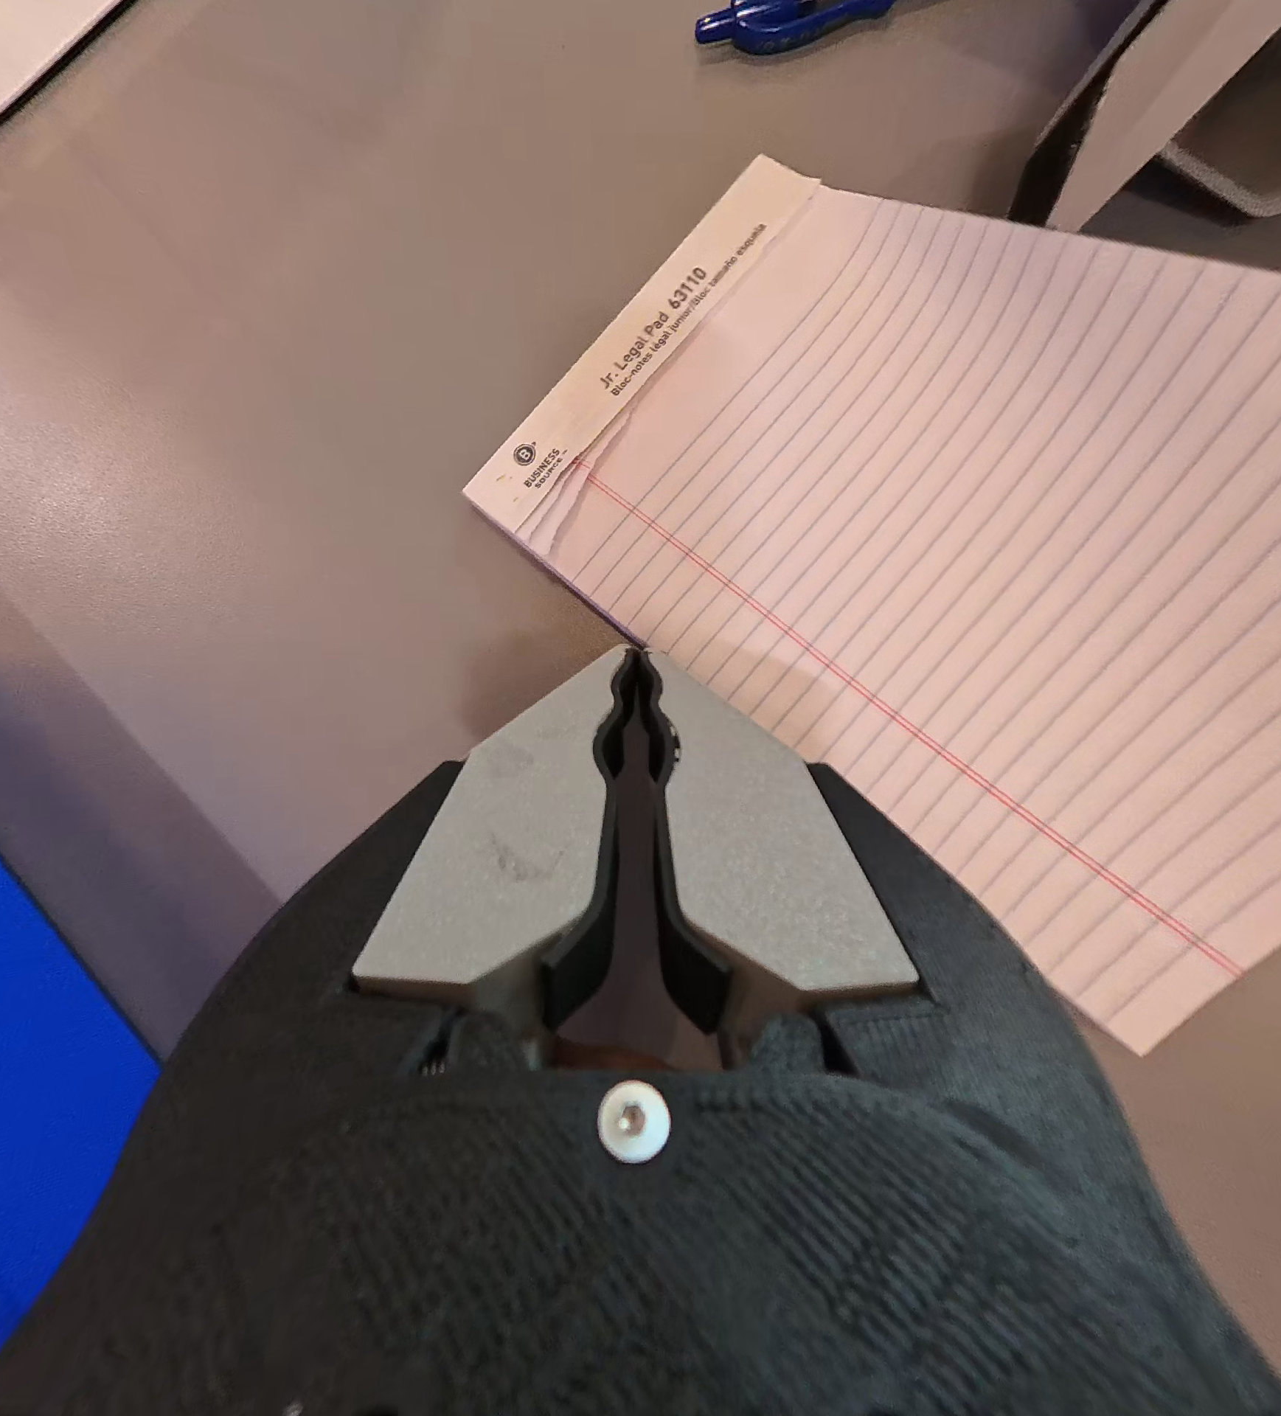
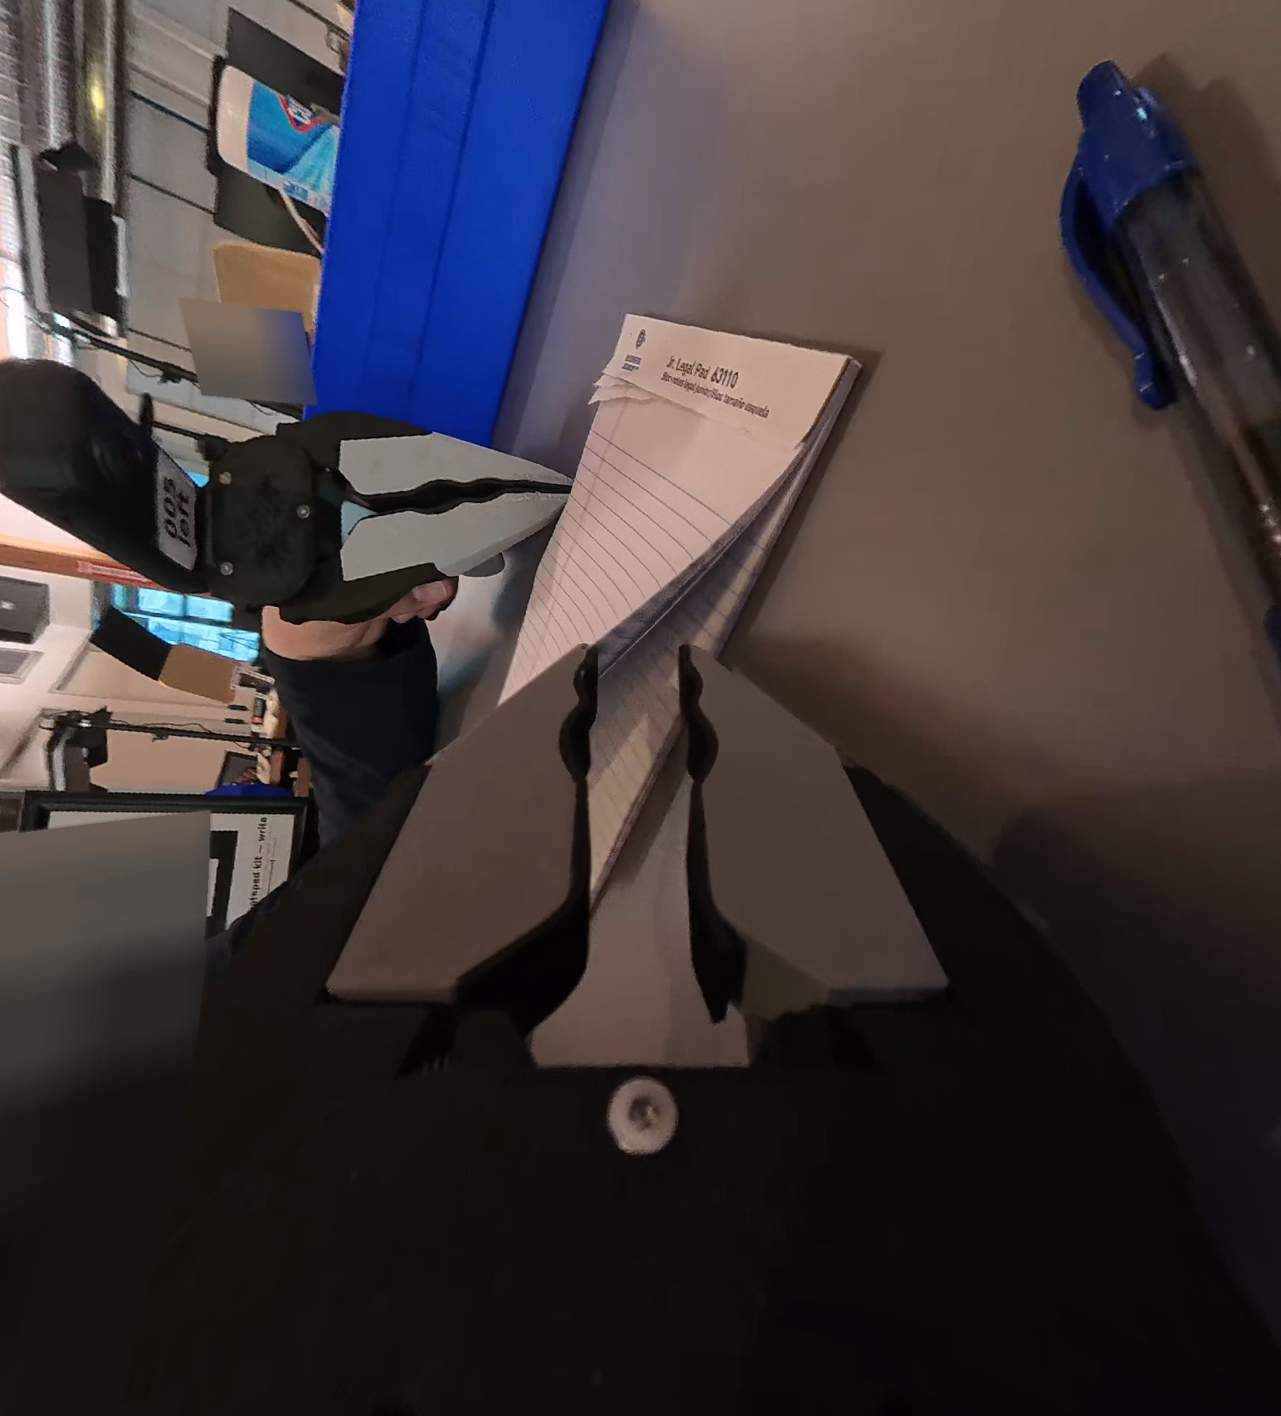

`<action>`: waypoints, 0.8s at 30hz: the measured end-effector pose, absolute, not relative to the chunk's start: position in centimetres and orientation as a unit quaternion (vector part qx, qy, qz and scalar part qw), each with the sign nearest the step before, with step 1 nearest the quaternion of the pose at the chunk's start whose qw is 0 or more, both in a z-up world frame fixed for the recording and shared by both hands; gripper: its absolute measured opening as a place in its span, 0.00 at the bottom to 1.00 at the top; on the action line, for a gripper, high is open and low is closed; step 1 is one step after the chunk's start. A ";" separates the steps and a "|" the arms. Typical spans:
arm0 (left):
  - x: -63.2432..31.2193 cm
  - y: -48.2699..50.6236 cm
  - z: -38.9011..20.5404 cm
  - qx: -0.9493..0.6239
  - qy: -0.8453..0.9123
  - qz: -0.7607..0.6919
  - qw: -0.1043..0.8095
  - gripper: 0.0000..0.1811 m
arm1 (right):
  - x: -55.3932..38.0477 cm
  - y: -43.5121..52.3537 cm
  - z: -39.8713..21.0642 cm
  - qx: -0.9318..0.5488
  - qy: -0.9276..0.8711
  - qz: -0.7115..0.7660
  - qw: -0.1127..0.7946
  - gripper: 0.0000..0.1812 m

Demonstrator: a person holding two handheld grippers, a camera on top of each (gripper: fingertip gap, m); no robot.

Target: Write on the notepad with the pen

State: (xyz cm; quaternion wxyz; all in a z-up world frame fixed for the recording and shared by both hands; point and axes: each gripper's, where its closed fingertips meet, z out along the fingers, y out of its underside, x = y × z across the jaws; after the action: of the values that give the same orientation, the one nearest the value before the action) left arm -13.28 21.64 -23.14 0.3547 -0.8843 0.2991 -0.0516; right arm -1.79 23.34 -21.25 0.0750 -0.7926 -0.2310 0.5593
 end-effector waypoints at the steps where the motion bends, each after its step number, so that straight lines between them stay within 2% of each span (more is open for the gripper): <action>1: -13.3 21.6 -23.1 -0.884 0.299 -0.051 0.355 0.00 | -1.8 23.3 -21.2 -0.789 -0.226 0.567 0.070 0.10; 13: -13.3 21.6 -23.2 -0.884 0.299 -0.050 0.355 0.00 | -2.8 22.7 -20.8 -0.772 -0.203 0.601 0.049 0.18; 15: -13.3 21.6 -23.2 -0.884 0.300 -0.049 0.355 0.00 | -2.9 22.9 -20.5 -0.764 -0.187 0.616 0.047 0.23; 19: -13.4 21.6 -23.2 -0.884 0.300 -0.049 0.355 0.00 | -3.1 23.3 -20.2 -0.757 -0.171 0.628 0.051 0.26; 24: -13.4 21.6 -23.2 -0.884 0.300 -0.049 0.355 0.00 | -3.2 23.4 -20.9 -0.776 -0.191 0.598 0.061 0.19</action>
State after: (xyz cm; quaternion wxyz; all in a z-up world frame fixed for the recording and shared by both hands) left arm -13.36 21.59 -23.18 0.3551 -0.8840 0.3002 -0.0485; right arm -3.25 23.41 -20.92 0.0607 -0.7760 -0.1905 0.5982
